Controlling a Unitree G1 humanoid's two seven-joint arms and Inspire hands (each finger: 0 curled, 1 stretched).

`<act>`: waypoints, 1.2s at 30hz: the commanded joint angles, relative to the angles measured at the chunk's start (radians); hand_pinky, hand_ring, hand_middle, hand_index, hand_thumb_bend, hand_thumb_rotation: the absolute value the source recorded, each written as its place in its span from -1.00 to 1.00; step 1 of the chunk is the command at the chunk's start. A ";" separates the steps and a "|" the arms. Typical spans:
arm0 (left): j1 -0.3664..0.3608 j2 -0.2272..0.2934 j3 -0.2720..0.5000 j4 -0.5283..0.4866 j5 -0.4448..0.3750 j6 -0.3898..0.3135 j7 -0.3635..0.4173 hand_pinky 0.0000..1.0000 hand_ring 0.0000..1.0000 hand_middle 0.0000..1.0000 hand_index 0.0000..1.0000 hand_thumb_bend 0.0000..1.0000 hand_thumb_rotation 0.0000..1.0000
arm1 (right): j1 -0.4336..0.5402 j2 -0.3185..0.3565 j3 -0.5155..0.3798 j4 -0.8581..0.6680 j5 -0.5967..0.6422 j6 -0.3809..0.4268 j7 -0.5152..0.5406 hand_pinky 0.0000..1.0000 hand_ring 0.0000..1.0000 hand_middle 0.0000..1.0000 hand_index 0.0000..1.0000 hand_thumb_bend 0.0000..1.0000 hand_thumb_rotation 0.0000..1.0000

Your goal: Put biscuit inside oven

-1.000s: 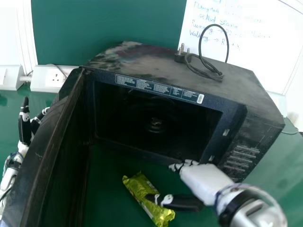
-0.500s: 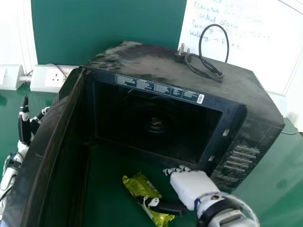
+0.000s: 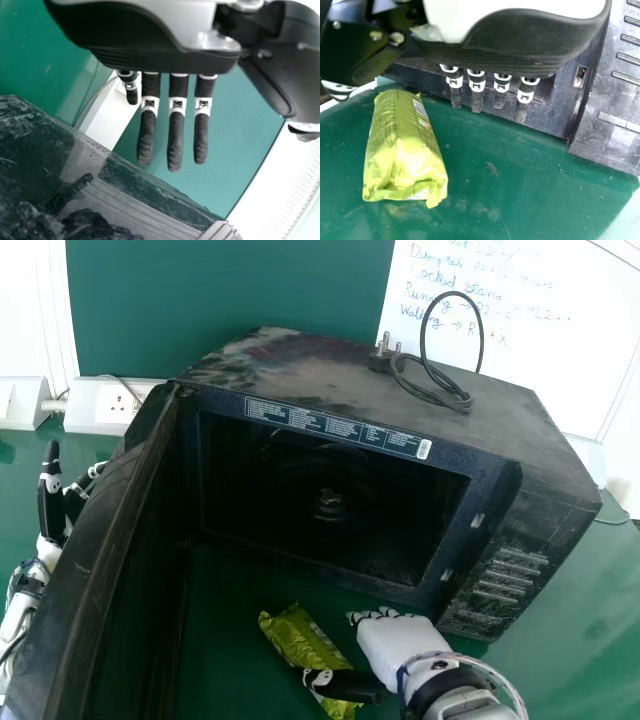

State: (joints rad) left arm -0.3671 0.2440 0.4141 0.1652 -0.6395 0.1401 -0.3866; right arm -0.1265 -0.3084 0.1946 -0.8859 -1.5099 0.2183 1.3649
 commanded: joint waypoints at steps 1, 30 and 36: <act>0.010 0.000 -0.001 -0.006 0.002 0.003 -0.005 -0.48 -0.34 -0.18 -0.02 0.04 -0.86 | 0.026 0.022 -0.015 0.007 0.006 -0.019 0.001 0.84 1.00 1.00 1.00 0.99 0.06; 0.015 -0.004 -0.004 -0.032 0.002 0.021 0.023 -0.50 -0.35 -0.19 -0.02 0.04 -0.86 | 0.072 0.070 -0.010 0.122 -0.011 -0.143 0.015 0.80 0.96 1.00 0.97 1.00 -0.16; 0.015 -0.001 -0.001 -0.031 -0.004 0.025 0.014 -0.49 -0.34 -0.18 -0.02 0.04 -0.86 | 0.077 0.095 0.022 0.160 -0.057 -0.140 -0.010 0.77 0.92 1.00 0.98 0.94 -0.15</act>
State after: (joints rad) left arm -0.3638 0.2426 0.4132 0.1491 -0.6401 0.1581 -0.3689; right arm -0.0757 -0.2280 0.1953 -0.7705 -1.5634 0.0826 1.3359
